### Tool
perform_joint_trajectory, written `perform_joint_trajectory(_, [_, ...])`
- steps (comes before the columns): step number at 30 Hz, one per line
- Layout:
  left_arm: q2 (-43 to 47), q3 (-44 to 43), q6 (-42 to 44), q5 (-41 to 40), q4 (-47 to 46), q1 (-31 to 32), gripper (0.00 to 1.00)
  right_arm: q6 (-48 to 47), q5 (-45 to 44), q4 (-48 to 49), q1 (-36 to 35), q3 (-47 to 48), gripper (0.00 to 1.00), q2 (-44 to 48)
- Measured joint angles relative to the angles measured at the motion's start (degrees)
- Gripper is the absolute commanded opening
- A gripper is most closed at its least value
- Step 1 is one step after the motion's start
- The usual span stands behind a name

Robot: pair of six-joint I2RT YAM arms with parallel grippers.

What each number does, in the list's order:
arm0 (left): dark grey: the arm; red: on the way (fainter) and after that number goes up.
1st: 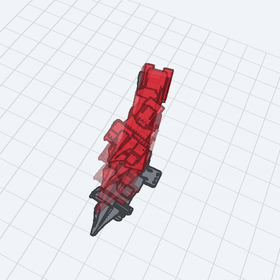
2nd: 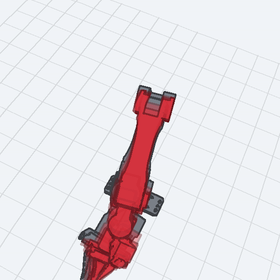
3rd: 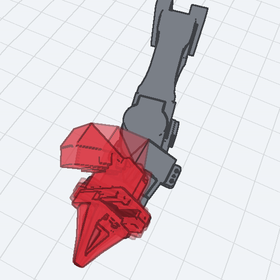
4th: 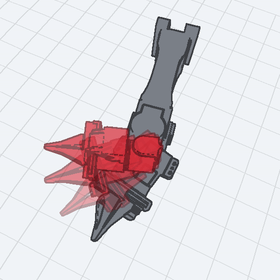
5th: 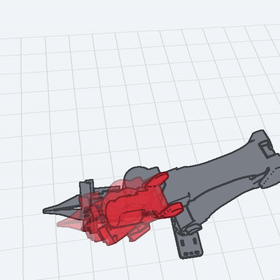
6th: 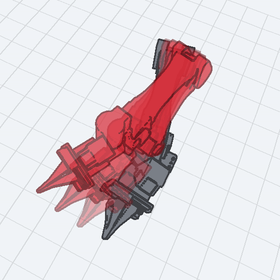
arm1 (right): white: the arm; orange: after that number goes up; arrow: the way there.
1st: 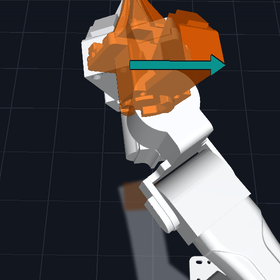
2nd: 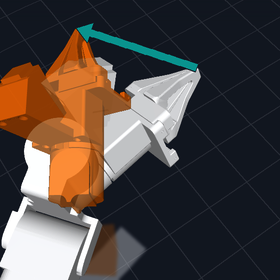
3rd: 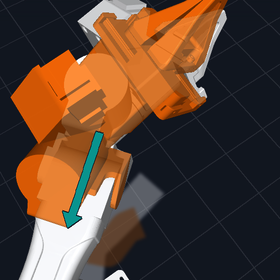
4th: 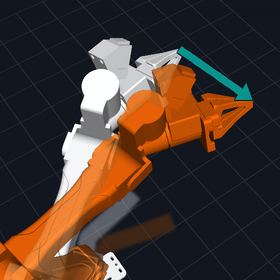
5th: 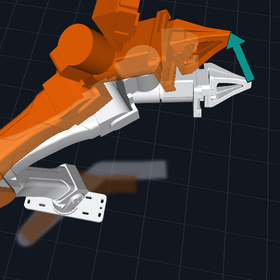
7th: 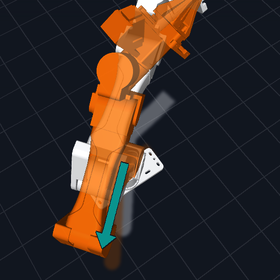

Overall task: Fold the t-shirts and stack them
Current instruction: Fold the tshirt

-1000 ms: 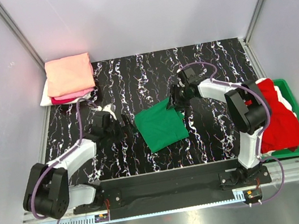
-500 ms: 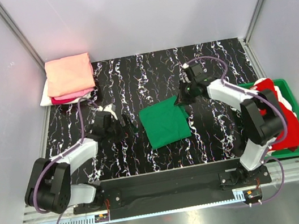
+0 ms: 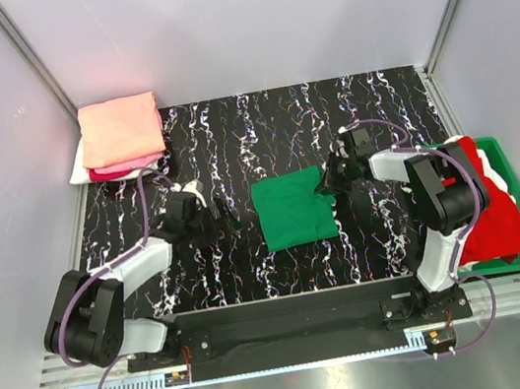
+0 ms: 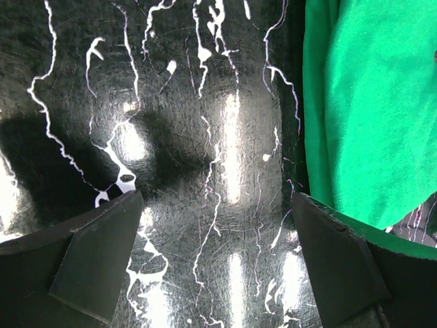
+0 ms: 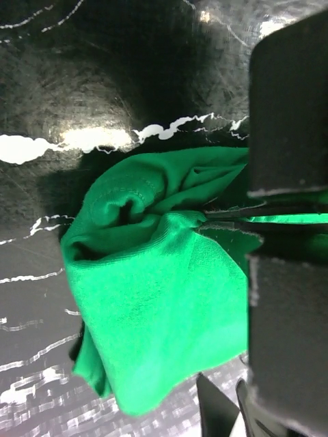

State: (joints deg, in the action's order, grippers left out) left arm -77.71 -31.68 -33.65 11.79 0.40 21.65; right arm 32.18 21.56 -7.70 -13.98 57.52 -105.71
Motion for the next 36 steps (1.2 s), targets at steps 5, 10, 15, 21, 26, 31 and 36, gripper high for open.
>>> perform_joint_trajectory(5, [-0.33,-8.48,-0.17,-3.72,7.98,5.84,0.99,0.94,5.14,8.13,1.57,-5.11,0.00,1.11])
perform_joint_trajectory(10, [-9.25,-22.99,-0.09,-5.01,8.46,8.76,0.72,1.70,9.18,12.55,2.16,-10.86,0.00,3.98])
perform_joint_trajectory(15, [-18.51,-24.09,-2.12,-5.35,8.33,7.76,0.59,1.97,13.07,13.49,3.41,-11.28,0.00,4.17])
perform_joint_trajectory(21, [-20.37,-21.16,-5.75,-4.70,7.78,4.85,0.44,1.92,15.43,13.86,3.67,-10.99,0.00,4.17])
perform_joint_trajectory(26, [-20.61,-19.32,-6.99,-3.41,4.46,3.74,0.37,1.97,16.70,13.97,3.91,-9.86,0.00,2.84])
perform_joint_trajectory(31, [-20.61,-17.22,-8.33,-0.74,-0.50,3.80,0.50,1.99,17.16,14.08,3.96,-9.49,0.00,1.18])
perform_joint_trajectory(36, [-20.74,-16.55,-9.49,1.70,-4.55,5.11,0.63,1.99,17.16,14.10,4.02,-9.09,0.00,0.72])
